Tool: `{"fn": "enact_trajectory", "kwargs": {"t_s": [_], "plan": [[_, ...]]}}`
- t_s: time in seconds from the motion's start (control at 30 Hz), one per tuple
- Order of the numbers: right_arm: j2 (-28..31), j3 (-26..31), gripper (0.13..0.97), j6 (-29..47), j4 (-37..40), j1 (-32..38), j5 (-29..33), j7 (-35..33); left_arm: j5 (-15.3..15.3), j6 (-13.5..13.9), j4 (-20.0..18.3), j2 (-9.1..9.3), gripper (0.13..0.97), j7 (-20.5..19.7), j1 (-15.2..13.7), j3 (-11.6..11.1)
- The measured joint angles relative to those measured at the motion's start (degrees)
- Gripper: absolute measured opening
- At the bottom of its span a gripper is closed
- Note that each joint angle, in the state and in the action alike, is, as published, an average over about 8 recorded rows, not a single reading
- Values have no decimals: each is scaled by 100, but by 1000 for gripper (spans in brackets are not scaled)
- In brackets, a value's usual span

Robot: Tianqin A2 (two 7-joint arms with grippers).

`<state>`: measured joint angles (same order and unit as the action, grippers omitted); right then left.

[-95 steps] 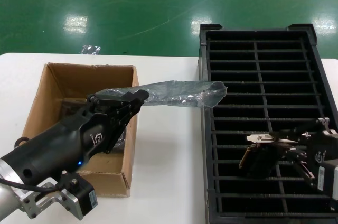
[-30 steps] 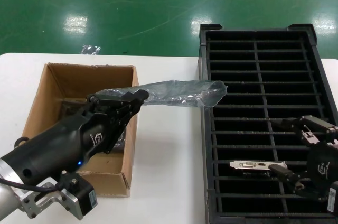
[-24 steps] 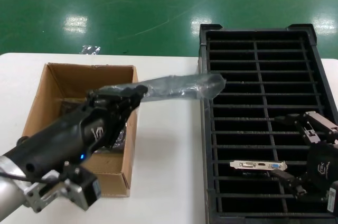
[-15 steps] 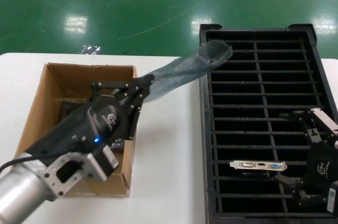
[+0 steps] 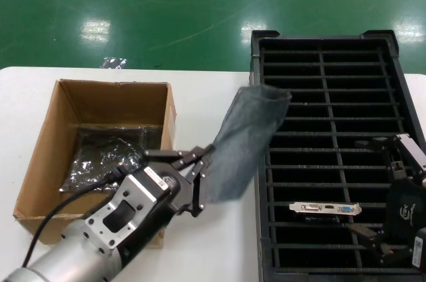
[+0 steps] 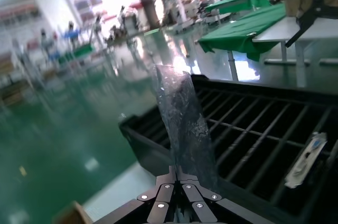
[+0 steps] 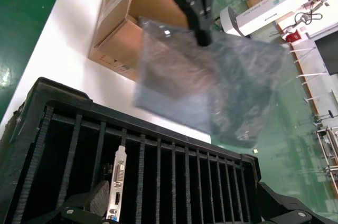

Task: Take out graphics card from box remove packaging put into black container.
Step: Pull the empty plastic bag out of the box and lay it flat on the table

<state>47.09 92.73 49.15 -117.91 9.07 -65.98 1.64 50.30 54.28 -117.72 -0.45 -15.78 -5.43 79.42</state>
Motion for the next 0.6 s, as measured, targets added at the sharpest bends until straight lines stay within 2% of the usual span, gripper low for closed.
{"fn": "enact_trajectory", "kwargs": {"t_s": [0.2, 0.33, 0.43, 0.6], "plan": [[0, 0, 966, 0, 0, 0, 0, 0, -649, -218, 234, 36, 138, -1482, -13, 216], [0, 0, 966, 0, -1, -1, 2, 1, -1001, -443, 632, 41, 138, -2160, -119, 285], [0, -1, 966, 0, -3, -1, 4, 2, -1159, -580, 968, 42, 138, -2399, -217, 324], [0, -1, 966, 1, -4, -2, 5, 5, -1166, -727, 1389, 43, 143, -2398, -393, 397]]}}
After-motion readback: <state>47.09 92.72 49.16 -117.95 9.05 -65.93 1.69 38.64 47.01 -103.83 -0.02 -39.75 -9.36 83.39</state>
